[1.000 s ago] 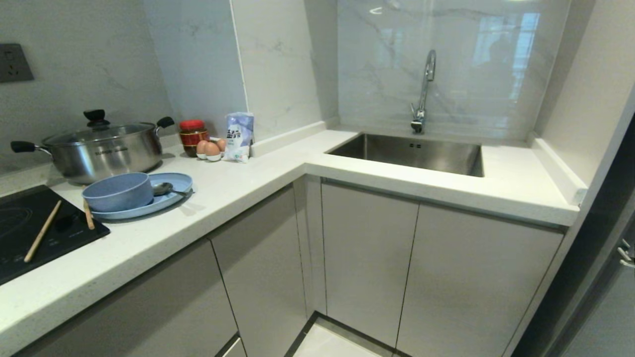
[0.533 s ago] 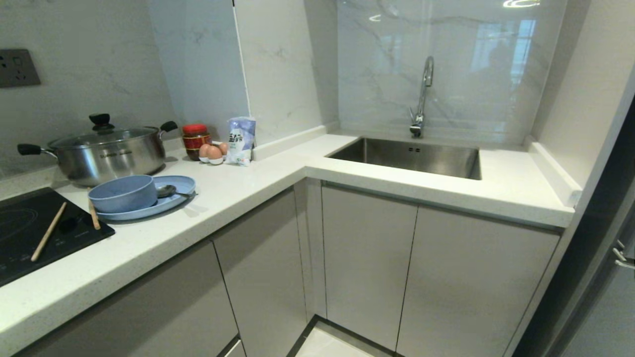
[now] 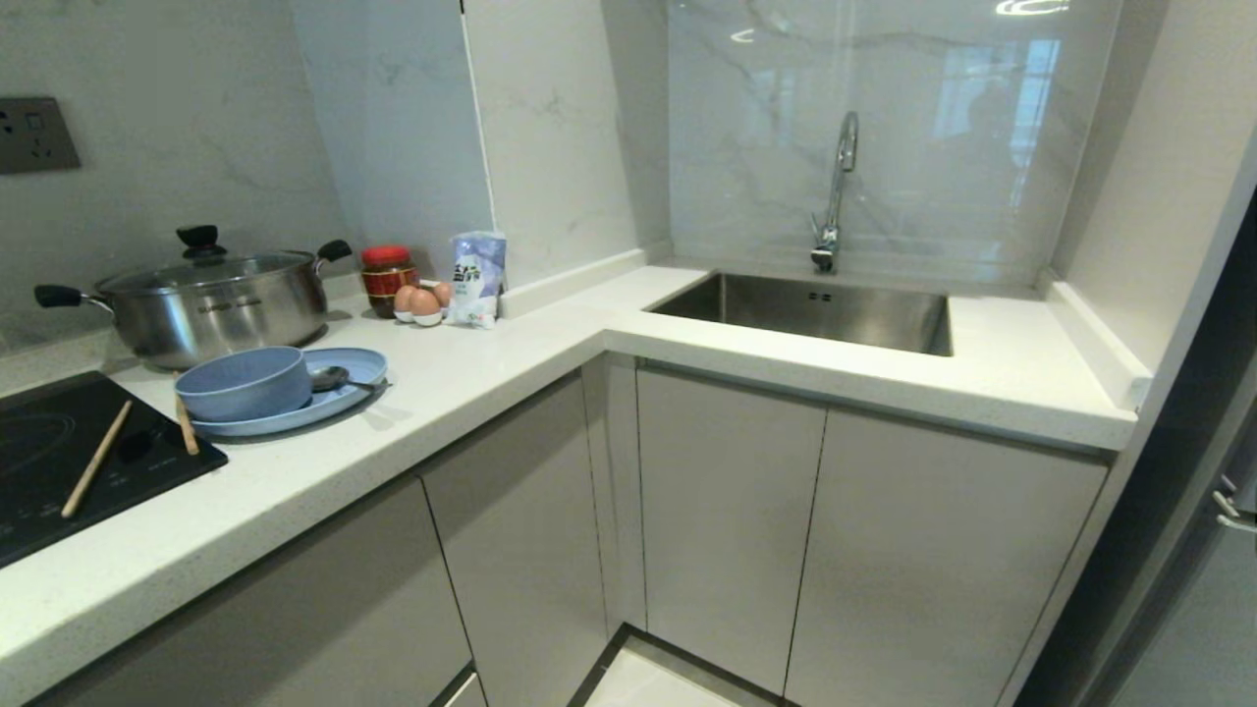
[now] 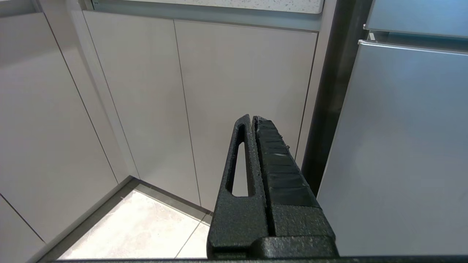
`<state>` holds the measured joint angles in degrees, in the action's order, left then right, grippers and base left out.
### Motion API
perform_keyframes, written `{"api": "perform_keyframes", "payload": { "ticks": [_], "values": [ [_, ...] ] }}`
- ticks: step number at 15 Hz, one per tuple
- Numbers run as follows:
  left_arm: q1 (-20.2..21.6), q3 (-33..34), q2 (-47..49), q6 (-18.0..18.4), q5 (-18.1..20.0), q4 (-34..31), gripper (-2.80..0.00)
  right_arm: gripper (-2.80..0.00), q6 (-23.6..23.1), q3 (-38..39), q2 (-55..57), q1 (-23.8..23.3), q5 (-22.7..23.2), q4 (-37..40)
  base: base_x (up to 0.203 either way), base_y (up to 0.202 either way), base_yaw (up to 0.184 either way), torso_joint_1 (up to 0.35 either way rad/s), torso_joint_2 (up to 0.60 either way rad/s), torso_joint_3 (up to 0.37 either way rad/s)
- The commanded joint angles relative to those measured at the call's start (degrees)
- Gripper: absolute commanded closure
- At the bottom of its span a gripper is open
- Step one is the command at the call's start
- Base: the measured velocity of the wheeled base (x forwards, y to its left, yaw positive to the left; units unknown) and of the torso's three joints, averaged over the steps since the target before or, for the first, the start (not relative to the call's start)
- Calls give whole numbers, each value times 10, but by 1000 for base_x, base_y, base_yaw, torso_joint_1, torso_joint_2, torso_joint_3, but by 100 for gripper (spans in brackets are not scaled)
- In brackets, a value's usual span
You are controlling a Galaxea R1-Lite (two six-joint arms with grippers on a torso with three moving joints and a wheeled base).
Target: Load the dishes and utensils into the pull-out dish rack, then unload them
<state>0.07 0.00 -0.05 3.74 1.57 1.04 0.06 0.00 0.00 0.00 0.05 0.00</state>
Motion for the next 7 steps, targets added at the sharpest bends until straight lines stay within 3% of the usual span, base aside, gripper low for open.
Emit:
{"api": "perform_keyframes", "payload": {
  "ticks": [1,7],
  "values": [
    [0,7,1,0,0,0,0,0,0,0,0,0,0,0,0,0,0,0,0,0],
    [0,7,1,0,0,0,0,0,0,0,0,0,0,0,0,0,0,0,0,0]
  ]
}}
